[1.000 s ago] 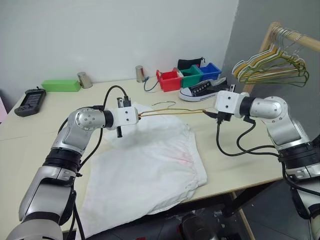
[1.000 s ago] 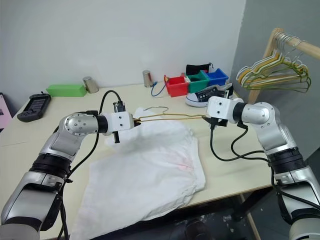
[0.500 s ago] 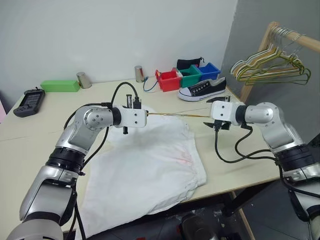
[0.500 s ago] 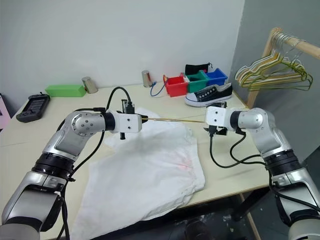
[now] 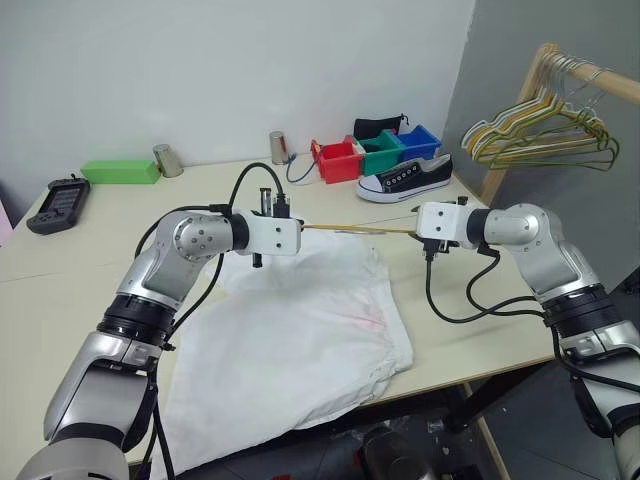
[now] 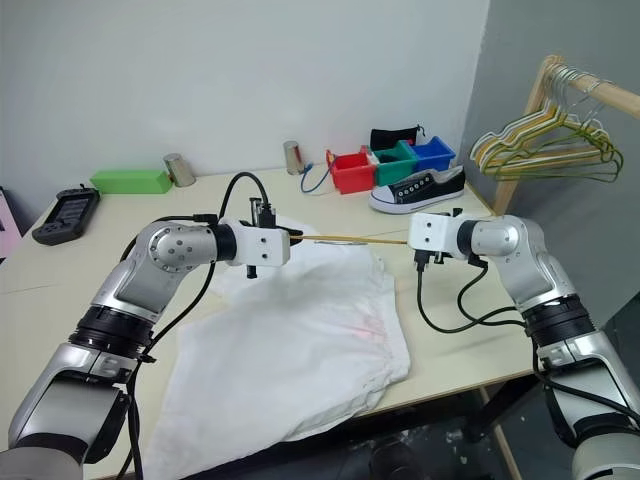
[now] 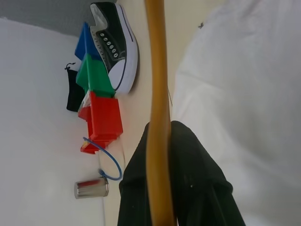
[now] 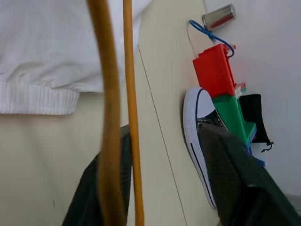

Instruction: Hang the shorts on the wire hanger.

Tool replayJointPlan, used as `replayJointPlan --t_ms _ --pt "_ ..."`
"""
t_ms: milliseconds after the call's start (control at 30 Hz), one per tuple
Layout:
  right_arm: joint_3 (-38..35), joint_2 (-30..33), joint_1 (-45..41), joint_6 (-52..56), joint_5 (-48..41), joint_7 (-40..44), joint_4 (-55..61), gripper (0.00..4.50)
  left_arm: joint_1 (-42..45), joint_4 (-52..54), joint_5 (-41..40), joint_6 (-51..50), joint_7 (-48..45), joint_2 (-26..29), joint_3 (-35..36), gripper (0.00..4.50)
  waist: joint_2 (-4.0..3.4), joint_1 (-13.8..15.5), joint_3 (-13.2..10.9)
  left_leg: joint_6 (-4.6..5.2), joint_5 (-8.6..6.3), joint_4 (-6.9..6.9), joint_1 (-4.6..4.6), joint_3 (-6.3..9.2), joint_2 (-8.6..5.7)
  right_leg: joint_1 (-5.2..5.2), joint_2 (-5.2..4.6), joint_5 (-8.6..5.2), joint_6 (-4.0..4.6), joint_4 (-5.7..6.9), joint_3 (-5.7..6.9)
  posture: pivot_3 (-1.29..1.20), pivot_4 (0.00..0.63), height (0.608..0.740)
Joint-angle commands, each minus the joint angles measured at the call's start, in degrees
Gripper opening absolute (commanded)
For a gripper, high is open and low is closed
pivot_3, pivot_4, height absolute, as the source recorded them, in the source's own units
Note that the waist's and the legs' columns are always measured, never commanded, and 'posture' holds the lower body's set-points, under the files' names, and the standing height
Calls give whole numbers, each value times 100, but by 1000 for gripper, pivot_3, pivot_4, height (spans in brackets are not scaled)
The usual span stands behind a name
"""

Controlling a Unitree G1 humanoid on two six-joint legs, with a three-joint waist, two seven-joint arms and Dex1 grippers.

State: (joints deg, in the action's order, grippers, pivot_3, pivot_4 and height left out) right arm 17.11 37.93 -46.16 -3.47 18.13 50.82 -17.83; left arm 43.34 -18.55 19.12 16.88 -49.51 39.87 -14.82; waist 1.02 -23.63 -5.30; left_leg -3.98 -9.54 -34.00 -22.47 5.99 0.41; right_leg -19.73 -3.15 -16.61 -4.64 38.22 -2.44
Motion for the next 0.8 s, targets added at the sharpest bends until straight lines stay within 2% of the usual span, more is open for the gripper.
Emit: replayJointPlan --t_ms 33,200,400,567,800 --pt "-54 47 -188 -143 92 -97 85 1111 104 165 10 27 42 17 14 0 0 -1 0 0 0 0 0 0 0 0 0 0 0 0 0 -308 4 740" --pt "-54 55 -213 -227 198 -113 60 34 127 138 55 14 89 26 5 0 0 -1 0 0 0 0 0 0 0 0 0 0 0 0 0 -308 3 740" --pt "-44 68 -232 -269 237 -119 18 34 215 67 46 83 180 15 22 0 0 -2 0 0 0 0 0 2 -1 1 0 0 0 0 1 -311 6 740" --pt "-67 61 -188 -231 228 -70 90 0 299 17 -248 192 118 -20 158 1205 0 -1 0 0 0 0 0 2 -1 1 0 0 0 0 1 -311 10 740" --pt "-141 193 8 -164 131 53 36 0 398 126 -823 548 160 -99 388 2499 0 3 0 0 0 0 0 1 -1 2 -1 0 0 -1 0 -312 20 740"
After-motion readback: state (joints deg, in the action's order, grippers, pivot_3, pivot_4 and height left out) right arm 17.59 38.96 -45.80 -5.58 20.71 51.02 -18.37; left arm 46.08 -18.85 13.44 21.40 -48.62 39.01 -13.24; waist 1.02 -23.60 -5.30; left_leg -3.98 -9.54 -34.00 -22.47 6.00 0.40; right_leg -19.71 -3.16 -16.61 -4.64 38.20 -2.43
